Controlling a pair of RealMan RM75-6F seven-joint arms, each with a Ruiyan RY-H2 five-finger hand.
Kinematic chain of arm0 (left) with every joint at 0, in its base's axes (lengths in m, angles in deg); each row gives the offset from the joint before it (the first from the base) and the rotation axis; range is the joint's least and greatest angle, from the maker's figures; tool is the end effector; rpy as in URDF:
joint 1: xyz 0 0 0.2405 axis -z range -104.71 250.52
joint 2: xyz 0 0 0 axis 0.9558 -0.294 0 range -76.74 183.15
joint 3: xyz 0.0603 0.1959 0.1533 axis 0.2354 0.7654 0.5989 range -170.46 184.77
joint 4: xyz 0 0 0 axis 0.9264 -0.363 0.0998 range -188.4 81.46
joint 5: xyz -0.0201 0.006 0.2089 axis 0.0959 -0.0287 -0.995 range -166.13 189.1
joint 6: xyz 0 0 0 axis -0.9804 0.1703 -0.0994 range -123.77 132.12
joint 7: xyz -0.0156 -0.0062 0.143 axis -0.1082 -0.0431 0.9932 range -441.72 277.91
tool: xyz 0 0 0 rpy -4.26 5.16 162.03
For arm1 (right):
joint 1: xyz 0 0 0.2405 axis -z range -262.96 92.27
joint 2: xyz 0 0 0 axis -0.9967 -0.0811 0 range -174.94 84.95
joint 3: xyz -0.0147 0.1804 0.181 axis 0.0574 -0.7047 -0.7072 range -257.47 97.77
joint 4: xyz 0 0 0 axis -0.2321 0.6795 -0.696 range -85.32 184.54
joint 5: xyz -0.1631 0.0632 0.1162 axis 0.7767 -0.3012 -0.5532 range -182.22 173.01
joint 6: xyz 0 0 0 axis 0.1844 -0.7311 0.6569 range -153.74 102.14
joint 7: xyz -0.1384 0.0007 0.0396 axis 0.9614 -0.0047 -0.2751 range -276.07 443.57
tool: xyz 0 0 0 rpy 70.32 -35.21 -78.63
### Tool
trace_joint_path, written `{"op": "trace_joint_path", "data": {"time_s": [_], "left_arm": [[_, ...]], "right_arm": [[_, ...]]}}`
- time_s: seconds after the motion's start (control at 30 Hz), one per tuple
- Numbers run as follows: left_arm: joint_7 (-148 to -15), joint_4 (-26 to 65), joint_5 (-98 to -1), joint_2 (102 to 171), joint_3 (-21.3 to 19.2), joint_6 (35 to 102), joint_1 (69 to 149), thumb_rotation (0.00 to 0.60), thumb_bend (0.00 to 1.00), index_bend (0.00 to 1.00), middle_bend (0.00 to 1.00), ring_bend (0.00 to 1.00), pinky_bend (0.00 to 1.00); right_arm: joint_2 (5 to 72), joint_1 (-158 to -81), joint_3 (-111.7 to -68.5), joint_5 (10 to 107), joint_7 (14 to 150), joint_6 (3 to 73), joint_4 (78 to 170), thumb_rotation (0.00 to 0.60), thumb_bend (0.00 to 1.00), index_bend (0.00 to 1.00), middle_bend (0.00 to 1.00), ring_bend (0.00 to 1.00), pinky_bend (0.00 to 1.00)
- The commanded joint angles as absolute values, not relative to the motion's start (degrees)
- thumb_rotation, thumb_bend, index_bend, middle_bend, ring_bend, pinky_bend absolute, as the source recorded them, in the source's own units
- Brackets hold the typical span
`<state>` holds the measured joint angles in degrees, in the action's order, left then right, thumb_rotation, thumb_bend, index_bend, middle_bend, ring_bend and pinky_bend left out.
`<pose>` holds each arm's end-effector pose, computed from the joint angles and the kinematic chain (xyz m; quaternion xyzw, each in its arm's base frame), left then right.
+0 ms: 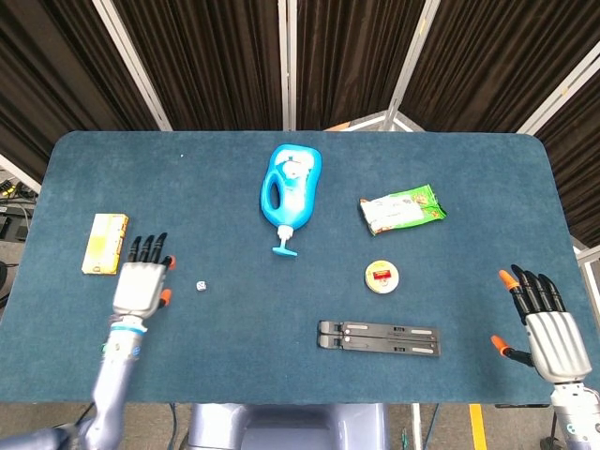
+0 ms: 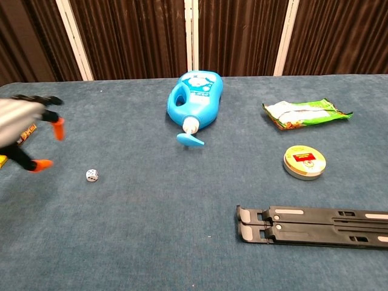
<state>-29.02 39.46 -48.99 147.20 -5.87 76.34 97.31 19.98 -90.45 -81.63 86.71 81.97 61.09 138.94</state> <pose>-0.1959 0.2801 -0.0042 -0.6864 -0.3342 -0.2598 0.5913 -0.3068 -0.1783 0.1552 0.6206 -0.3608 0.4079 0.5641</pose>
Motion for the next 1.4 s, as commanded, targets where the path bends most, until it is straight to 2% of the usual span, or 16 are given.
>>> {"op": "trace_joint_path", "data": {"time_s": [0.03, 0.4, 0.6, 1.23, 1.33, 1.4], "left_arm": [[-22.21, 34.72, -43.25, 153.85, -8.17, 77.16, 102.0, 0.6, 0.29, 0.4, 0.0, 0.0, 0.0], [-20.26, 30.31, -38.21, 159.36, -7.85, 77.68, 105.5, 0.6, 0.29, 0.43, 0.0, 0.0, 0.0], [-20.88, 29.12, -37.58, 159.7, -6.97, 78.26, 105.97, 0.6, 0.29, 0.47, 0.0, 0.0, 0.0], [-23.14, 27.67, -35.0, 159.76, -5.75, 76.62, 107.73, 0.6, 0.3, 0.49, 0.0, 0.0, 0.0], [-23.56, 27.52, -34.76, 159.75, -5.49, 76.56, 107.85, 0.6, 0.33, 0.52, 0.0, 0.0, 0.0], [-24.19, 27.49, -35.07, 159.66, -5.3, 76.68, 107.87, 0.6, 0.43, 0.55, 0.0, 0.0, 0.0]], "right_arm": [[19.84, -90.41, -81.58, 86.82, 81.57, 61.14, 139.1, 0.6, 0.08, 0.05, 0.0, 0.0, 0.0], [18.97, -90.18, -81.61, 87.5, 79.68, 62.02, 139.78, 0.6, 0.08, 0.05, 0.0, 0.0, 0.0], [18.77, -90.13, -81.55, 87.62, 79.37, 62.02, 140.01, 0.6, 0.08, 0.05, 0.0, 0.0, 0.0], [18.8, -90.04, -81.4, 88.0, 79.11, 62.11, 140.08, 0.6, 0.08, 0.05, 0.0, 0.0, 0.0], [18.77, -90.01, -81.31, 88.13, 78.76, 62.13, 140.1, 0.6, 0.08, 0.05, 0.0, 0.0, 0.0], [18.88, -90.0, -81.41, 88.19, 78.54, 62.34, 139.89, 0.6, 0.08, 0.05, 0.0, 0.0, 0.0]]}}
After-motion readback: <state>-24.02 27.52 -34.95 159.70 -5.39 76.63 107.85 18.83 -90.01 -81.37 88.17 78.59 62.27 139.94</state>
